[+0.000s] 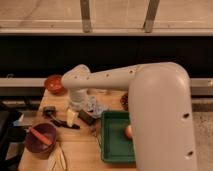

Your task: Wipe tray with eraser

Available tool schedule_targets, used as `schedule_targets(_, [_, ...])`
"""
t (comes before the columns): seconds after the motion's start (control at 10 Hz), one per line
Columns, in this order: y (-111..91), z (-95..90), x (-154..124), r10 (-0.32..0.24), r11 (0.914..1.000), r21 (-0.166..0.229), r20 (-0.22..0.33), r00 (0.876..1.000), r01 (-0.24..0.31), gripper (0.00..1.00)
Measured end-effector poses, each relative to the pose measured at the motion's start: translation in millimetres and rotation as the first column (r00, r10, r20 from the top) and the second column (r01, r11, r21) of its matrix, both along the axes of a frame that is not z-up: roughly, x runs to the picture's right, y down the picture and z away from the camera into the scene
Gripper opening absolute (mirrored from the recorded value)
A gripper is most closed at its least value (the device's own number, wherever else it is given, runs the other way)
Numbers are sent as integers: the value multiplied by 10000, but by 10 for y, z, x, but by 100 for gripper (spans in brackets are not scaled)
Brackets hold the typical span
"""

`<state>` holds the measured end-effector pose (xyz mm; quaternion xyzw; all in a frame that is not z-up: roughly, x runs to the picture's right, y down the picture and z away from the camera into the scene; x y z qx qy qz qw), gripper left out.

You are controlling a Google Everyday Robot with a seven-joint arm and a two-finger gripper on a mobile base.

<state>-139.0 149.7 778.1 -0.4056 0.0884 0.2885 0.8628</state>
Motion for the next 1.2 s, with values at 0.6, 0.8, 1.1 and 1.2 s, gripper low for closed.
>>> schedule_targets(0.6, [-82,378,56,-913,9958,-145,-750,9930,905,80])
schedule_targets(0.8, [-117,531,144,-871,9962,-173,-1184,9891,857,80])
schedule_targets(1.1, [-83,640,108,-714,9974,-169,-1529,9857,697,80])
schedule_targets(1.2, [-84,676,98,-733,9973,-136,-1620,9841,721,80])
